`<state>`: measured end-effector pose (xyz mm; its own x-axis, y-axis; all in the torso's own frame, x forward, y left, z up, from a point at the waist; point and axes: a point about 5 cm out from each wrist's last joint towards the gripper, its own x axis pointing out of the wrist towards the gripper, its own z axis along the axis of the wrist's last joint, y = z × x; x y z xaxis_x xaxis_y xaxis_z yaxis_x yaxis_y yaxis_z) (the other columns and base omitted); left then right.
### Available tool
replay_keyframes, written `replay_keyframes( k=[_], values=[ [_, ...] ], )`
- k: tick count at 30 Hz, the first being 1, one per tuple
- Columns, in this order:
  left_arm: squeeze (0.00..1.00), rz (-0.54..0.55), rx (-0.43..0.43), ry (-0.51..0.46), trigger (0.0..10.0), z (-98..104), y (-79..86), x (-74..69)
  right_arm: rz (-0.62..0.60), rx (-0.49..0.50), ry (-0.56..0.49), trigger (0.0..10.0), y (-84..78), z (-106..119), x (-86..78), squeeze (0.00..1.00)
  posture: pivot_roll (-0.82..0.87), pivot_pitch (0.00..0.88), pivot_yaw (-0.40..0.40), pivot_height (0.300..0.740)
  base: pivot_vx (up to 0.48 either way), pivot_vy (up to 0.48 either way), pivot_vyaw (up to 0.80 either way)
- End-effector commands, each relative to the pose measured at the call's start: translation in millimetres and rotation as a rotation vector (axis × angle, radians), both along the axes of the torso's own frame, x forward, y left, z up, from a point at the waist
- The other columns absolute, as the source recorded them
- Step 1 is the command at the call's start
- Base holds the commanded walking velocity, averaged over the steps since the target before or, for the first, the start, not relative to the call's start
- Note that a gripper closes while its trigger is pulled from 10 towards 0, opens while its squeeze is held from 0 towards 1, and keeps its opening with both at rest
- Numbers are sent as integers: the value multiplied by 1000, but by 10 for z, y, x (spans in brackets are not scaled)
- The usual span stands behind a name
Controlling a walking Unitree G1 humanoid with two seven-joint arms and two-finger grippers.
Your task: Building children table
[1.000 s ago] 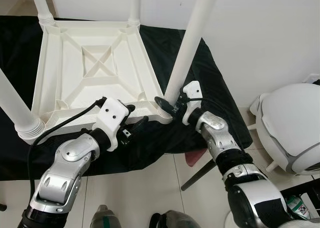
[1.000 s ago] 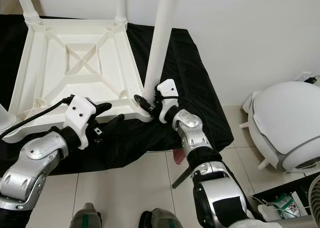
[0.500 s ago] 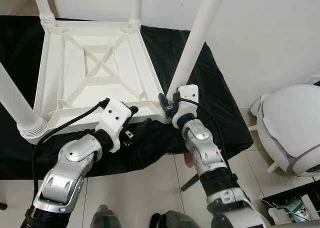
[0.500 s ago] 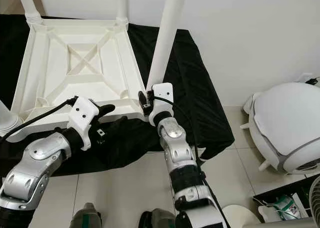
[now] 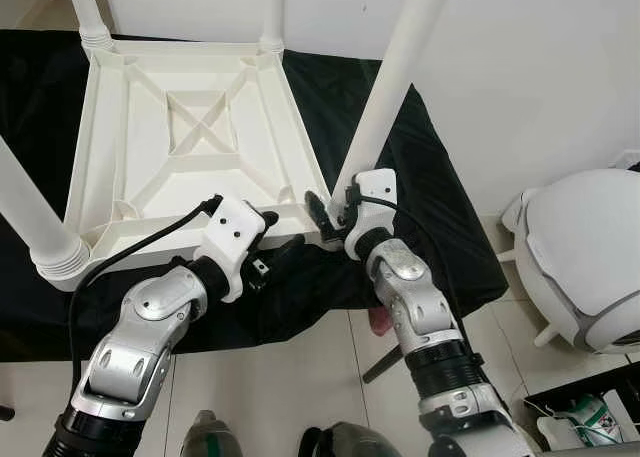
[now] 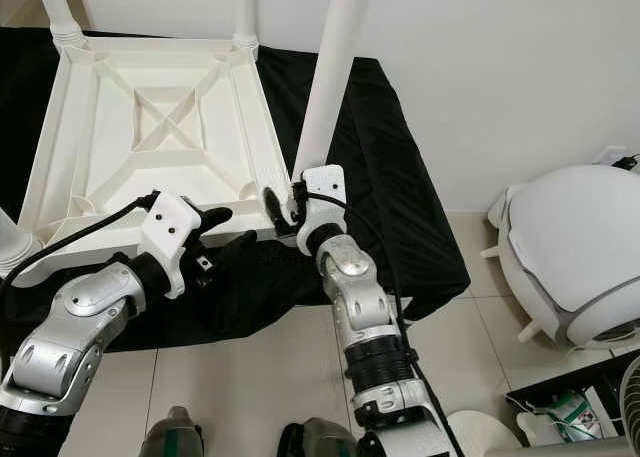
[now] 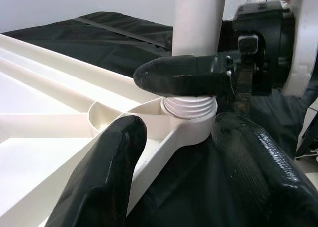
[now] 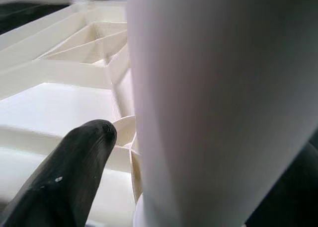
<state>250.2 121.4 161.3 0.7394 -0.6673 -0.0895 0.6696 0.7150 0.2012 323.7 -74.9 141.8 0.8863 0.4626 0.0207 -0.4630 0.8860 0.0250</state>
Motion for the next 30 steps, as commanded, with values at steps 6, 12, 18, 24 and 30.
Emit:
replay_keyframes(
  k=[6, 12, 18, 24, 30],
  values=[
    [0, 4, 3, -18, 10000, 5, -18, 28, 185, -98, -9, 10000, -282, -13, 113, 0, 73, 0, -127, 740, 0, 0, 0],
    [0, 4, 3, -20, 10000, 9, -13, 25, 302, -161, -13, 10000, -389, -67, 142, 0, 74, 0, -125, 740, 0, 0, 0],
    [0, 2, 4, -20, 10000, 14, -5, 25, 434, -188, -14, 10000, -370, -107, 178, 0, 78, 0, -115, 740, 0, 0, 0],
    [0, 3, 5, -20, 10000, 19, -1, 21, 453, -197, -15, 10000, -316, -104, 247, 0, 84, 0, -113, 740, 0, 0, 0],
    [0, 7, 5, -18, 10000, 24, 4, 4, 495, -197, -21, 4471, -224, -97, 287, 0, 99, 0, -115, 740, 0, 0, 0]
  ],
)
